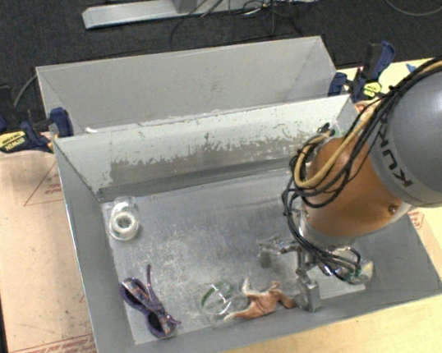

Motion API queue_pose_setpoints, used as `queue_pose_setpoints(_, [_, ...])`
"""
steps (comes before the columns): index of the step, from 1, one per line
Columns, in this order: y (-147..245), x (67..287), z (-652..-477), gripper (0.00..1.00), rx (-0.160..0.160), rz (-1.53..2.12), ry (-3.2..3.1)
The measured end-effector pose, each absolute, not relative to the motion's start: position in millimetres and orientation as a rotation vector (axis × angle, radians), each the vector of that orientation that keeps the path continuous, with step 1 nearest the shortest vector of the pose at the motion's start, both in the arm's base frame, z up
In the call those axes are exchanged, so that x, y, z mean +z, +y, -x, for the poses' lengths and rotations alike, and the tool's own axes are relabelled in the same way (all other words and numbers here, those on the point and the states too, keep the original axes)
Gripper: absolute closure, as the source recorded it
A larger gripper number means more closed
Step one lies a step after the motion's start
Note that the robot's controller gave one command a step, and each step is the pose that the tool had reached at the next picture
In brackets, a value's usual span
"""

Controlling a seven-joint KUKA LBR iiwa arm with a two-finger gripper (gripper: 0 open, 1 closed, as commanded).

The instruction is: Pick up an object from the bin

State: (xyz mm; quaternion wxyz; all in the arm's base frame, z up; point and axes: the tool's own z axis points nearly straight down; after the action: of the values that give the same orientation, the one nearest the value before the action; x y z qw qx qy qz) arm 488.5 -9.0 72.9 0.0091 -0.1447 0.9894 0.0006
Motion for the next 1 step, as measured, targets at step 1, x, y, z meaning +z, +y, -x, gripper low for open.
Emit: queue_pose_setpoints(1, [34.4, 70.3, -498.8, 0.00, 0.003, -0.122, 3.120])
